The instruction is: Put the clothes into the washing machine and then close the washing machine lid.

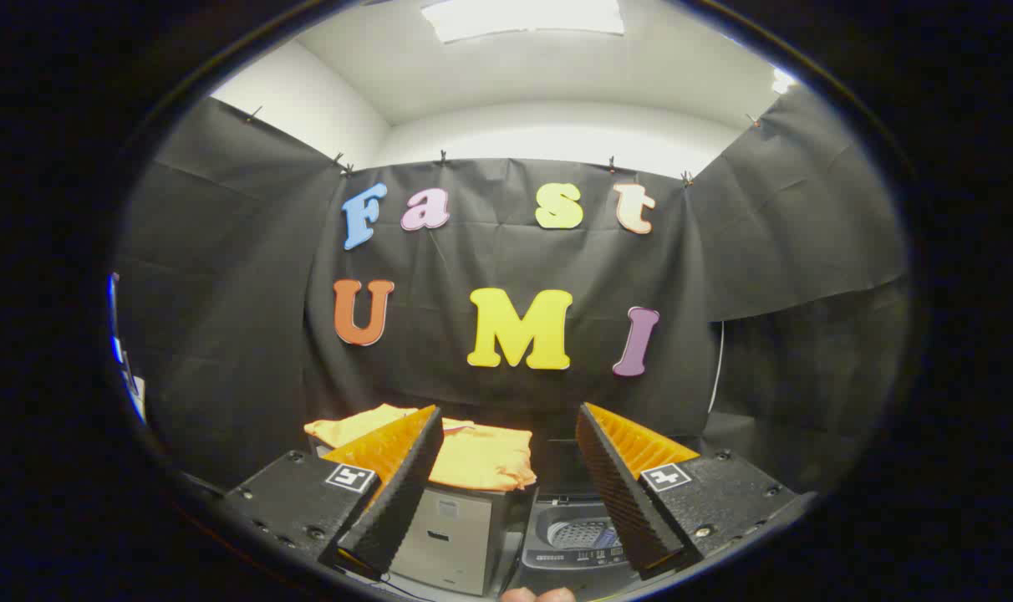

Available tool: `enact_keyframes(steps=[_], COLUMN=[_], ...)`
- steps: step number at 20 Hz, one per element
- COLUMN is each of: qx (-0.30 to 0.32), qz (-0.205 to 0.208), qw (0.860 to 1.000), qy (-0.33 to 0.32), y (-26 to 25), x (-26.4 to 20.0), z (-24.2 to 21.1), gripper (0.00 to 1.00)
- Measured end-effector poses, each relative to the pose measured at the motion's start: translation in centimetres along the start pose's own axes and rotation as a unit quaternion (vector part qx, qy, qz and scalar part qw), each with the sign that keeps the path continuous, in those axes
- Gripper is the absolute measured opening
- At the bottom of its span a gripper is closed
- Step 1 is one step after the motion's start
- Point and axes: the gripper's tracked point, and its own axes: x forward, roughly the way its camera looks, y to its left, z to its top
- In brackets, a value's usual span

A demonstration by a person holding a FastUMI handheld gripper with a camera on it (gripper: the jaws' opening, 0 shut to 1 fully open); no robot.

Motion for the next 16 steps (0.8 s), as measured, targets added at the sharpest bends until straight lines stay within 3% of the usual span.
enact_keyframes(steps=[16], qx=[0.012], qz=[0.019], qw=[1.000], qy=[0.018], y=[-0.6], x=[2.7], z=[-1.4], gripper=[1.00])
